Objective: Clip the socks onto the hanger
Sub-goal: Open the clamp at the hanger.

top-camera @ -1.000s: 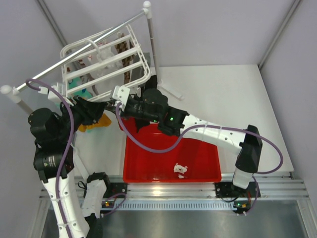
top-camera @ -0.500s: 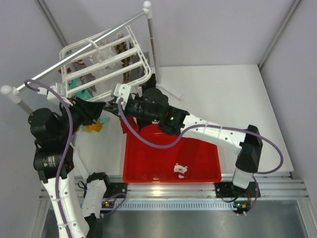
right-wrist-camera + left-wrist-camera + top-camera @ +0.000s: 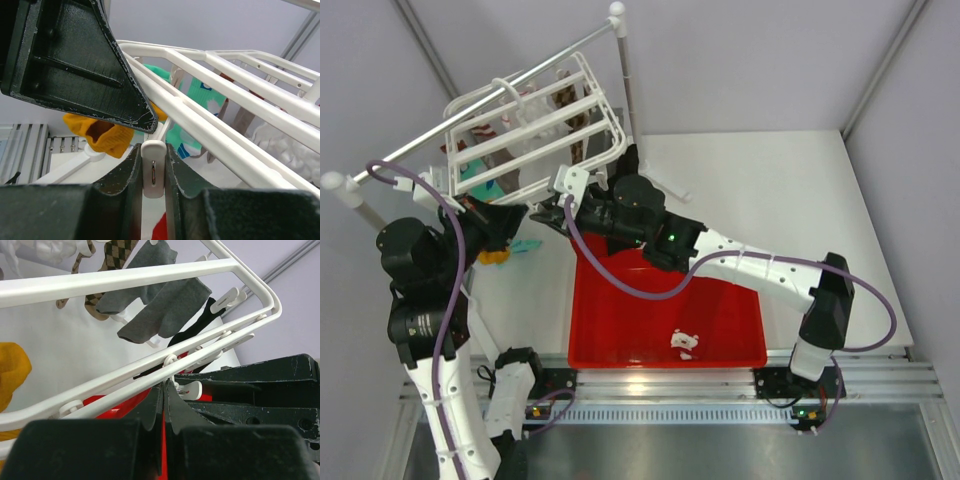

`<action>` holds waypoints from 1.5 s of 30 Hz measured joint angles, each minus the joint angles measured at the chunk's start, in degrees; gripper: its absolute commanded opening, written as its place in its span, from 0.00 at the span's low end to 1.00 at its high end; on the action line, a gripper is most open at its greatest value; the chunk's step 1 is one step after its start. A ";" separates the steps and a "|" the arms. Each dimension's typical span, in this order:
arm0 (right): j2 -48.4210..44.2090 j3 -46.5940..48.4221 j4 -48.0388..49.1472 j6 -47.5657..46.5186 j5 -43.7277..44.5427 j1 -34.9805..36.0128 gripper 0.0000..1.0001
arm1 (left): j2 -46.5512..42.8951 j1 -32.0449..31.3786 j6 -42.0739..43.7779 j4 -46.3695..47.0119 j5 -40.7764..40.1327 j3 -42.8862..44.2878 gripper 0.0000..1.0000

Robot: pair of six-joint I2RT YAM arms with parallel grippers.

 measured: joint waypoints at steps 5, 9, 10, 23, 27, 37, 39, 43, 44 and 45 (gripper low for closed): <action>-0.07 0.00 -0.09 0.00 -0.81 -0.09 0.35 | 0.00 -0.02 -0.68 0.46 0.22 -0.02 0.00; -0.09 -0.04 -0.26 -0.15 -1.16 -0.09 0.35 | 0.04 0.00 -1.46 0.90 0.48 0.00 0.00; -0.09 -0.09 -0.28 -0.39 -1.14 -0.09 0.34 | 0.11 0.00 -1.55 0.90 0.61 0.00 0.00; -0.81 -1.95 -0.59 -1.40 -0.68 -1.01 0.32 | 0.63 0.00 -1.90 0.90 1.73 0.00 0.00; -0.94 -2.40 -0.87 -1.81 -0.55 -1.42 0.12 | 0.63 -0.02 -2.16 0.92 1.84 0.00 0.00; -1.46 -2.43 -0.70 -1.75 -1.42 -1.77 0.00 | 0.59 0.13 -3.06 1.44 5.29 -0.13 0.52; -1.55 -2.40 -0.74 -1.53 -1.62 -2.03 0.00 | 0.42 0.15 -3.28 1.77 6.16 -0.39 0.55; -1.55 -2.40 -1.25 -1.27 -2.97 -2.25 0.00 | -0.55 0.02 -4.02 3.17 8.09 -1.42 0.58; -1.55 -2.40 -1.46 -1.03 -3.37 -2.25 0.00 | -0.92 0.02 -4.31 3.67 8.61 -1.68 0.59; -1.55 -2.40 -1.62 -0.90 -3.61 -2.25 0.00 | -1.25 0.02 -4.61 4.39 9.16 -1.99 0.61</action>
